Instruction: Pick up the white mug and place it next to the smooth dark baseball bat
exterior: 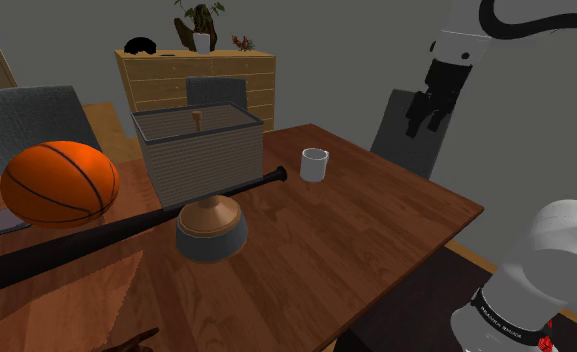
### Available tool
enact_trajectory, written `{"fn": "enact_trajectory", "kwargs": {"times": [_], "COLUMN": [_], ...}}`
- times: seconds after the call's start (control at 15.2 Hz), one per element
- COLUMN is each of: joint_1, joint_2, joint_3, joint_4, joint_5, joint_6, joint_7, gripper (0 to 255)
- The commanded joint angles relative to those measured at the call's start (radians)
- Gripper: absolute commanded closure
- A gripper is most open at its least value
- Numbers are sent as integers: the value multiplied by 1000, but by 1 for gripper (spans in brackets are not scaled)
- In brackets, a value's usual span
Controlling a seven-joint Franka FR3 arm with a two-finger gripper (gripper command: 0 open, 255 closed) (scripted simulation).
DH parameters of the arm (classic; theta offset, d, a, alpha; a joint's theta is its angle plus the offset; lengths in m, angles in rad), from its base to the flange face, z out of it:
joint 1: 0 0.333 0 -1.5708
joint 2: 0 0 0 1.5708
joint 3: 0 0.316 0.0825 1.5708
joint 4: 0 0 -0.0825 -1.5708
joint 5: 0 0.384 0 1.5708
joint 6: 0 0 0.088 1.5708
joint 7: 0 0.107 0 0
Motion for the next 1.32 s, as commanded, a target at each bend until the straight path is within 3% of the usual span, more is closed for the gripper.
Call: {"fn": "enact_trajectory", "kwargs": {"times": [0.0, 0.59, 1.25], "joint_1": [0, 11, 20], "joint_2": [0, 326, 714], "joint_3": [0, 1, 0], "joint_4": [0, 85, 306], "joint_5": [0, 11, 26], "joint_6": [0, 233, 390], "joint_7": [0, 15, 23], "gripper": [0, 0, 0]}}
